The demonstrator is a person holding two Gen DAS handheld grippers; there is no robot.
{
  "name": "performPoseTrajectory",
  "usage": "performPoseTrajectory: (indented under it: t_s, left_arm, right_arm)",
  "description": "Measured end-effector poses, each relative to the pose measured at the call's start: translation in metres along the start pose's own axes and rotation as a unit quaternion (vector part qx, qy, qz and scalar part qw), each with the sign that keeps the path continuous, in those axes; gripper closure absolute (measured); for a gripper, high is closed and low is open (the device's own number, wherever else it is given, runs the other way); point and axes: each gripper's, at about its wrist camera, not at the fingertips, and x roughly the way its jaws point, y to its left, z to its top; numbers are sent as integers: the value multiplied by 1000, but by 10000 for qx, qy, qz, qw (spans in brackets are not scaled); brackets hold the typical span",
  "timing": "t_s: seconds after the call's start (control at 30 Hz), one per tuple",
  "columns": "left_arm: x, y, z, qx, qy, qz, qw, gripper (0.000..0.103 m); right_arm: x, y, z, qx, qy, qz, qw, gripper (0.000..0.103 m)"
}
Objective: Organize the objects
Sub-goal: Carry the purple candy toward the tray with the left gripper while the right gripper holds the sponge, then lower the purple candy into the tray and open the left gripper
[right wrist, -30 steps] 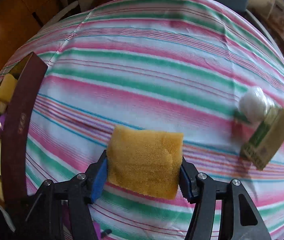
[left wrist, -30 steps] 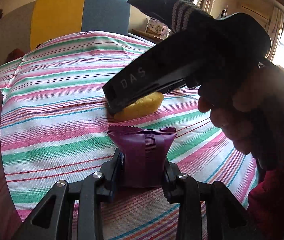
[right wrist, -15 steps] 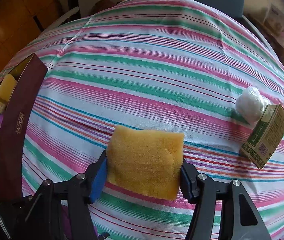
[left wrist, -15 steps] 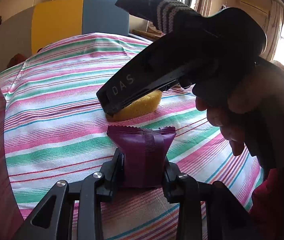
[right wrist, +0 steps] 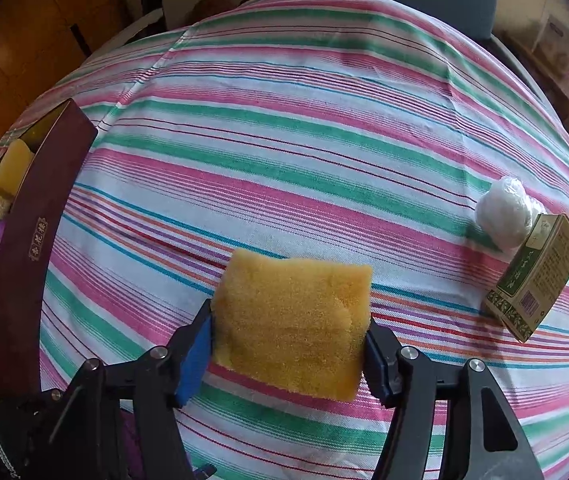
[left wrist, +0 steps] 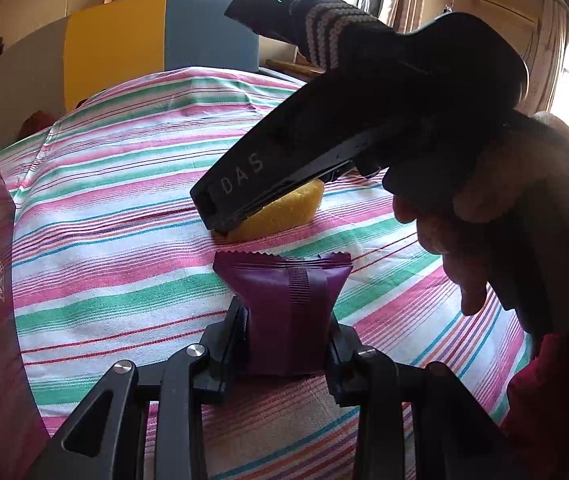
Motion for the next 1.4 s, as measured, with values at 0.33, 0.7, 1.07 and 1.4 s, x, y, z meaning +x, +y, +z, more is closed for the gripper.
performPoseTrajectory:
  t_s: [0.33, 0.7, 1.07, 1.4]
  left_arm:
    - [-1, 0, 1, 99, 7, 143, 9998, 68]
    - [-27, 0, 4, 177, 10, 99, 9998, 71]
    - [-113, 42, 25, -804, -444, 210, 9956, 71]
    - [-149, 156, -43, -2502, 179, 948, 9634, 71]
  right_arm:
    - [-2, 0, -2, -4, 2, 14, 10000, 36]
    - [5, 12, 4, -292, -70, -107, 9995, 37]
    - [2, 16, 5, -400, -154, -203, 9989, 37]
    - [-2, 17, -2, -420, -172, -242, 9987, 36]
